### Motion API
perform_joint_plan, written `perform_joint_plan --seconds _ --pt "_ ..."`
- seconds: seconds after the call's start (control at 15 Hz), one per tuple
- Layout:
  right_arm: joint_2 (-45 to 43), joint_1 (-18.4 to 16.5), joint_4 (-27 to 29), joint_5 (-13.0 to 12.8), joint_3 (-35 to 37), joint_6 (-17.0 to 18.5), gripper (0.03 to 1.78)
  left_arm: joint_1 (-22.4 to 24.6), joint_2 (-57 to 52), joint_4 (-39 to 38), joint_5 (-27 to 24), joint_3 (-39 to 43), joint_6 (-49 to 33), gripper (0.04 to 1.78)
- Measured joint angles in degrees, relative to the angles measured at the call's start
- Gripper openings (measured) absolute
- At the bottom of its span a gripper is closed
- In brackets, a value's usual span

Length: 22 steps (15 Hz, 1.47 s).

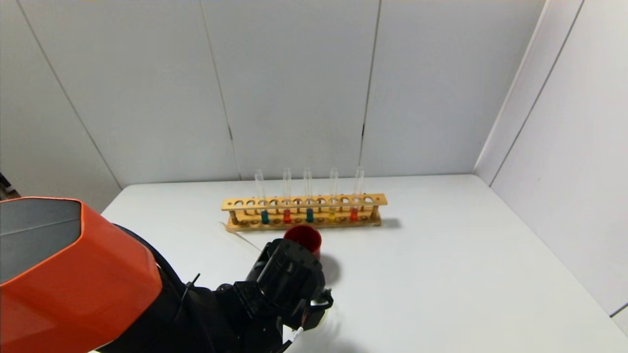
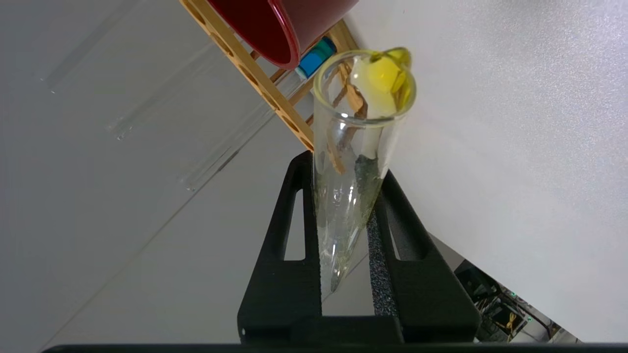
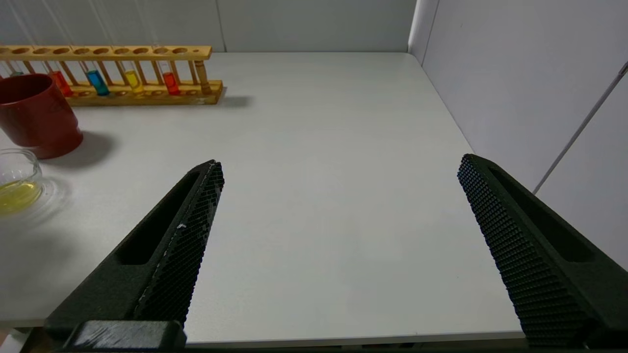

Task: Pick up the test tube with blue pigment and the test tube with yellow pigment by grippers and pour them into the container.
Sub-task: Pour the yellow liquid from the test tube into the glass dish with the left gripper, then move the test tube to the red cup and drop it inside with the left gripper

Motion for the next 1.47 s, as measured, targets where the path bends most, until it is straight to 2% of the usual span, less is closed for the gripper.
perform_joint_plan --seconds 0.73,1.0,1.2,1.47 --pt "0.0 0.0 0.0 0.0 0.0 0.0 1.74 -0.1 -0.1 0.0 -0.1 0.1 -0.5 0.32" --pt "0.0 0.0 0.0 0.0 0.0 0.0 1.74 -0.2 -3.8 -5.2 -1.1 -0.2 -2.0 0.32" --pt "0.0 0.0 0.0 0.0 0.0 0.0 1.74 -0.5 -7.4 -10.8 -1.0 0.4 -10.2 0.32" --pt "0.0 0.0 0.0 0.0 0.0 0.0 1.74 -2.1 -9.8 -11.4 -0.7 -0.2 -32.4 0.32"
